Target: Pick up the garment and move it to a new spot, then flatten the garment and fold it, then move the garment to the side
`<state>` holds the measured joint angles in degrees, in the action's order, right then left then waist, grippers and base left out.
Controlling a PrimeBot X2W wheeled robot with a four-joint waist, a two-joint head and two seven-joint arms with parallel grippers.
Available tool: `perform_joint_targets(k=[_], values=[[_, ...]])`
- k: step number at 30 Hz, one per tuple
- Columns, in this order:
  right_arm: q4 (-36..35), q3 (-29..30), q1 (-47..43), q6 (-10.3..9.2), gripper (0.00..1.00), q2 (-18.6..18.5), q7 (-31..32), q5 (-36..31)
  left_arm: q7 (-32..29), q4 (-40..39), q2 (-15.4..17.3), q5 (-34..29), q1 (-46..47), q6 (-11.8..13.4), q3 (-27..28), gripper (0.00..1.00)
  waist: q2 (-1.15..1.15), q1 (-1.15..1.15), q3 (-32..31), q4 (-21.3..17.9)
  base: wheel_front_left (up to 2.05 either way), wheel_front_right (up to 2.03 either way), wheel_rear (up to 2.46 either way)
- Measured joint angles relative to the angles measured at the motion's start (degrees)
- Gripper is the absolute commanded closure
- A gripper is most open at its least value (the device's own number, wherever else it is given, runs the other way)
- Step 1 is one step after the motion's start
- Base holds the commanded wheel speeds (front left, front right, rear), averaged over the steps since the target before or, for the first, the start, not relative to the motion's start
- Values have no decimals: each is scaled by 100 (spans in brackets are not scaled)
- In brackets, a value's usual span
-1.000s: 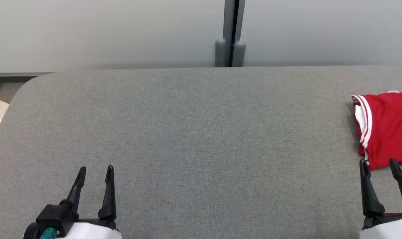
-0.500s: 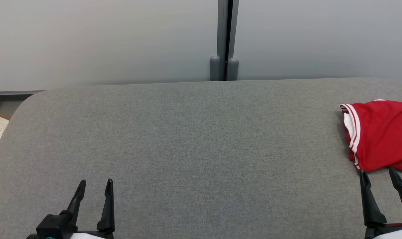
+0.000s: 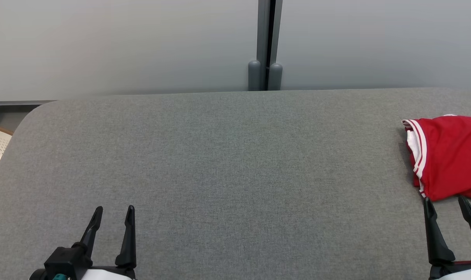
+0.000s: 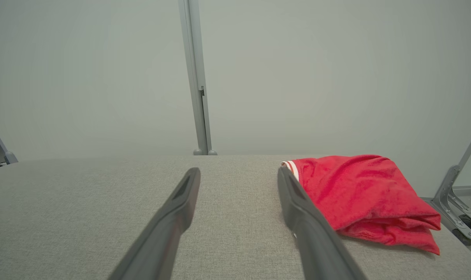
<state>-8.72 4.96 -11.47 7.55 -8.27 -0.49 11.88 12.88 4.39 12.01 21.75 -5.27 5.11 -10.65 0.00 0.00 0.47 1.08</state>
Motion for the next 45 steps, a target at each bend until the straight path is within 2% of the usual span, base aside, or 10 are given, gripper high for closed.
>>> perform_joint_targets(k=[9,10,15,45], values=[[-16,5,1,0,0,-25,12,30,29,11,13,-13,96,-2,-69,0,0,0,45,54,0,0,0],[18,4,0,0,100,-18,15,33,24,34,0,-13,94,-2,-79,100,0,0,48,58,0,0,0],[261,-44,-37,1,100,115,16,123,-20,250,-127,64,-60,-9,-140,100,0,0,48,57,0,0,0],[994,-55,521,0,100,207,186,3048,-644,536,-366,2647,277,-456,447,100,0,0,29,17,0,0,0]])
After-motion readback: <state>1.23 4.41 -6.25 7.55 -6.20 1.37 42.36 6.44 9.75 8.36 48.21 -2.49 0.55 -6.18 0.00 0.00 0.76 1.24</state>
